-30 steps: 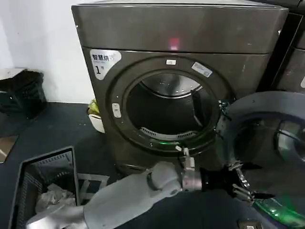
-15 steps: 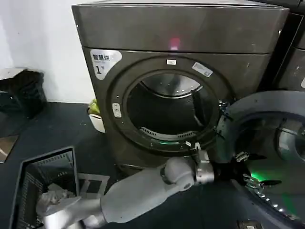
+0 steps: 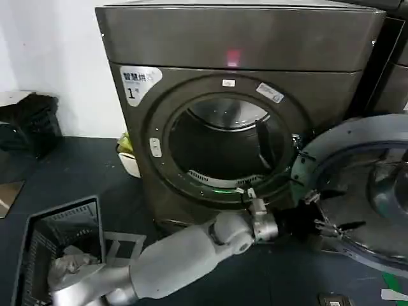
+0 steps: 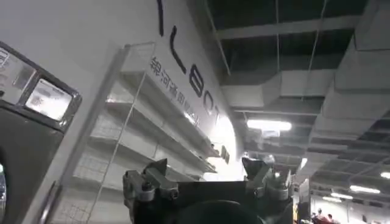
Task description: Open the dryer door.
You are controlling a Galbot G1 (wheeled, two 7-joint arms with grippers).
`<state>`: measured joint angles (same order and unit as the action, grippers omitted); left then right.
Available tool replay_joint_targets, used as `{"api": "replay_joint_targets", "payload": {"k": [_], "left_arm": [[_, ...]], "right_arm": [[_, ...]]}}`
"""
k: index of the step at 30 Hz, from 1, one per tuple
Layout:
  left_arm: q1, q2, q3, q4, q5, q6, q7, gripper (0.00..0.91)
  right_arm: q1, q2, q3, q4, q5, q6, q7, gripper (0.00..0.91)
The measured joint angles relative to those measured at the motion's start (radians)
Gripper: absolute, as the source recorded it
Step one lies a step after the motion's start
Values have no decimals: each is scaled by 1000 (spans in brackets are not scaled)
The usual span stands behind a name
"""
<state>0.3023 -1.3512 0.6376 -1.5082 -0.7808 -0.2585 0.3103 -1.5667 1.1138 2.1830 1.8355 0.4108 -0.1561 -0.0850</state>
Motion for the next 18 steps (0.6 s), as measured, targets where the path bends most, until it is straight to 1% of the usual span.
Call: {"api": "replay_joint_targets", "payload": {"k": [2, 7, 11, 15, 18], "left_arm": [[6, 31, -5, -16, 8, -63, -24, 907], [15, 147, -18, -97, -38, -104, -36, 907], [29, 270, -41, -191, -73, -81, -58, 907], [54, 407, -67, -268, -63, -71, -101, 907], [85, 524, -82, -319, -46, -55, -102, 907]], "right_arm": [[-1, 1, -1, 0, 20, -12, 0, 907], [12, -8, 7, 9, 16, -14, 13, 907], [24, -22, 21, 19, 1, -33, 45, 907], [40, -35, 31, 33, -17, -37, 64, 907], [55, -37, 40, 46, -70, -34, 62, 907]]}}
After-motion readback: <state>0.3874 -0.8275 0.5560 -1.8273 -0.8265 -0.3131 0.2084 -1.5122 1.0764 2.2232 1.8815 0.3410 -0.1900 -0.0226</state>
